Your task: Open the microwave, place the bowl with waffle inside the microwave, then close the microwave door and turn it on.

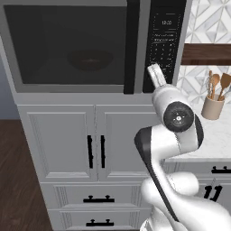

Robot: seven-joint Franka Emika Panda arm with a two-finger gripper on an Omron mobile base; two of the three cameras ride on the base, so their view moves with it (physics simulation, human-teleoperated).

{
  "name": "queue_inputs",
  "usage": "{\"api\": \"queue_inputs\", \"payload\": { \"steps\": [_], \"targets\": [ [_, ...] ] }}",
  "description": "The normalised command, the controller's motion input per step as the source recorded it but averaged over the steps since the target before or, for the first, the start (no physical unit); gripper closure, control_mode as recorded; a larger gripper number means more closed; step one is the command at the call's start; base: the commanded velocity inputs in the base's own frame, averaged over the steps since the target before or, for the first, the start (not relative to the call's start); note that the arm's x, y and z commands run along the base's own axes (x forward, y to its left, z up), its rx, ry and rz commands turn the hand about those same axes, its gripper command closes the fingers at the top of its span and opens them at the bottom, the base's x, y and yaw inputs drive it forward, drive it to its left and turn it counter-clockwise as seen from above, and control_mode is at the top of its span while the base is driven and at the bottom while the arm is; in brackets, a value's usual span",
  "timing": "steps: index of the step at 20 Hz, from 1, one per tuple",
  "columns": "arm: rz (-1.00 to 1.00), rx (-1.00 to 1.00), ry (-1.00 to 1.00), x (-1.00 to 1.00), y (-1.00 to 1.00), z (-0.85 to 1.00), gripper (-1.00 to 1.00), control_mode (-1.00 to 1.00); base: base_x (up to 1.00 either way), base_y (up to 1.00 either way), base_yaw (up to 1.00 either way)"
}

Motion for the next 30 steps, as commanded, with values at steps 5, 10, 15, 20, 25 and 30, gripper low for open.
{"api": "queue_inputs", "payload": {
  "steps": [5,10,15,20,25,30],
  "targets": [
    [0.22,0.01,0.02,-0.19,-0.63,0.12,1.0,-1.0,0.0,0.0,0.0],
    [0.24,0.0,0.1,-0.16,-0.54,0.05,1.0,-1.0,0.0,0.0,0.0],
    [0.21,0.0,0.14,-0.14,-0.4,0.1,1.0,-1.0,0.0,0.0,0.0],
    [0.18,0.0,0.19,-0.07,-0.03,0.2,1.0,-1.0,0.0,0.0,0.0],
    [0.02,0.12,-0.09,0.02,0.0,0.06,1.0,-1.0,0.0,0.0,0.0],
    [0.0,0.12,-0.03,0.19,0.0,0.04,1.0,-1.0,0.0,0.0,0.0]
  ]
}}
